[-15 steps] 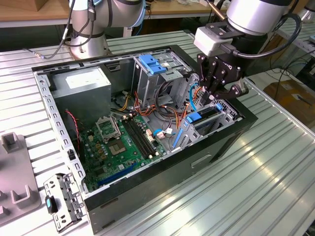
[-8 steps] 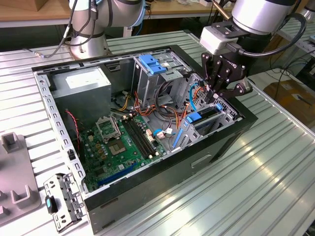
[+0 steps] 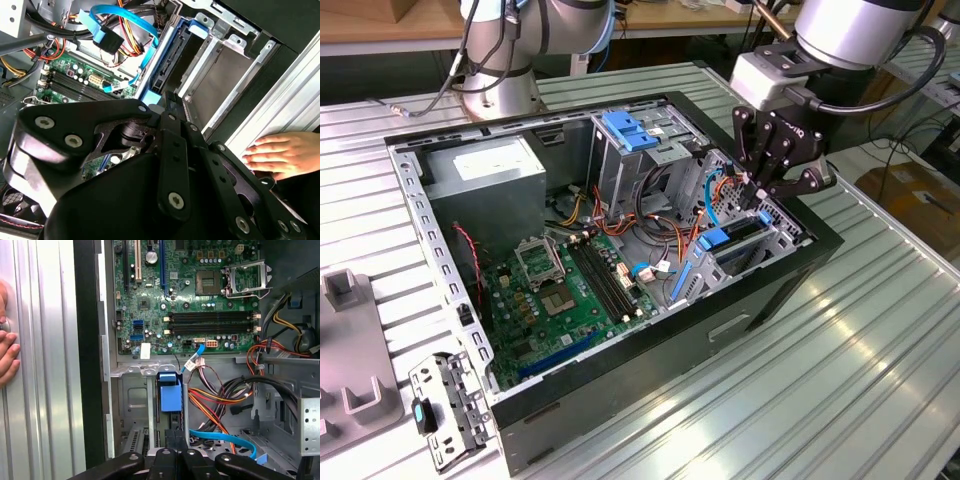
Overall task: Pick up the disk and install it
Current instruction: 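Insert the first disk wire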
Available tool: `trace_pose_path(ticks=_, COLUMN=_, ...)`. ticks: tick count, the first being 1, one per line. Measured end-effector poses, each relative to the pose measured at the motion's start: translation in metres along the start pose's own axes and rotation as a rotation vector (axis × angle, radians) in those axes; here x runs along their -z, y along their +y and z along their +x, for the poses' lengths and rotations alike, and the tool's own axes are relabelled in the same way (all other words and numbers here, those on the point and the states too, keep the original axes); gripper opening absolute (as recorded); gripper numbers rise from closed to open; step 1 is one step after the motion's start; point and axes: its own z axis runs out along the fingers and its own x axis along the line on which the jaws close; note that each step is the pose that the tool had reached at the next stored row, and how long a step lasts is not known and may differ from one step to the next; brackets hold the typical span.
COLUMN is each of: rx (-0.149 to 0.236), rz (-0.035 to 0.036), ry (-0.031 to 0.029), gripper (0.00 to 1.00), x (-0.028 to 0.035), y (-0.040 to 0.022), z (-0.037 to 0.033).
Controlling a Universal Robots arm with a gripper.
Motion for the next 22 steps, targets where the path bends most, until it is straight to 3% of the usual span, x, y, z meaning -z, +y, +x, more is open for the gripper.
trace_pose_path(ticks=7, rx=0.032, rz=-0.0005, ry=0.0007, gripper=0.11, x=-0.0005, y=-0.0126, z=-0.0006)
trace_pose_path(ticks=14, rx=0.137, rz=-0.0009, ry=-0.0027, gripper=0.11, x=0.0004, y=-0.0134, z=-0.0006)
trace_pose_path(ticks=19, rx=0.169, rz=-0.0011, ry=-0.0036, gripper=0.11, x=0.0013, y=-0.0146, z=-0.0007)
trace_pose_path(ticks=22, rx=0.171, rz=-0.0012, ry=-0.0038, gripper=0.11, x=0.0008, y=-0.0243, z=-0.0011)
